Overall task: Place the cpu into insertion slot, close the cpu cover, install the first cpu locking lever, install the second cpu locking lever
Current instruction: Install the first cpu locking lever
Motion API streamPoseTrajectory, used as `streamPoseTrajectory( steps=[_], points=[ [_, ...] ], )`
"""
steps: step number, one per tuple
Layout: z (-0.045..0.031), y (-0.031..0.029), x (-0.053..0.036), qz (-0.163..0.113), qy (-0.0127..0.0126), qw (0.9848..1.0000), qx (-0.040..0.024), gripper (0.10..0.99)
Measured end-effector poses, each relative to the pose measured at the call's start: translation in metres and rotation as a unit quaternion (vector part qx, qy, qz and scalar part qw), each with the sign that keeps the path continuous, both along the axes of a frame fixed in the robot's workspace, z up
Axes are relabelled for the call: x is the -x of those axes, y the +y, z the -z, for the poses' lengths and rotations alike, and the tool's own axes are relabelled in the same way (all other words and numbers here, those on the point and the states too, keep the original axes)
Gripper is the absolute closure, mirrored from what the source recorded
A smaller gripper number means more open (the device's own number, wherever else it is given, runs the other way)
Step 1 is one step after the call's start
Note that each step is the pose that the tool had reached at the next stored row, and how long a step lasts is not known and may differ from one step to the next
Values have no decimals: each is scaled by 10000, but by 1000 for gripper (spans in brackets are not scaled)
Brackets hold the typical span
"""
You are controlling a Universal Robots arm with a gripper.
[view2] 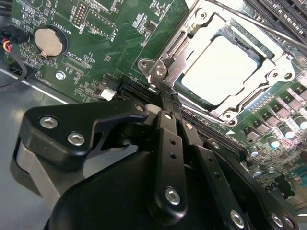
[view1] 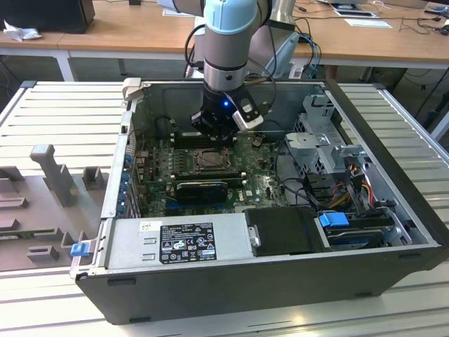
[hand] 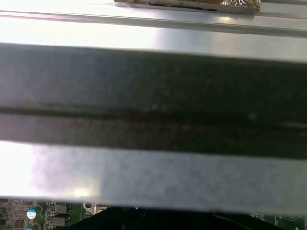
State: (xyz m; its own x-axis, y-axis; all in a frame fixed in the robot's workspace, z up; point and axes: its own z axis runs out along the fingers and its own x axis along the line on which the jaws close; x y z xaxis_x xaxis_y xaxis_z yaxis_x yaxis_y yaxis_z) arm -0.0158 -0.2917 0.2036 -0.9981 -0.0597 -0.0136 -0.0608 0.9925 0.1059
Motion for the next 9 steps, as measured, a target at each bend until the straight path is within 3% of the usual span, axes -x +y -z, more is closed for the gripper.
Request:
streamPoseTrajectory(
  steps=[3,9],
  points=[
    [2,-4,0,0,0,10000,37,980],
    [30,-5,0,0,2,10000,43,980]
  ],
)
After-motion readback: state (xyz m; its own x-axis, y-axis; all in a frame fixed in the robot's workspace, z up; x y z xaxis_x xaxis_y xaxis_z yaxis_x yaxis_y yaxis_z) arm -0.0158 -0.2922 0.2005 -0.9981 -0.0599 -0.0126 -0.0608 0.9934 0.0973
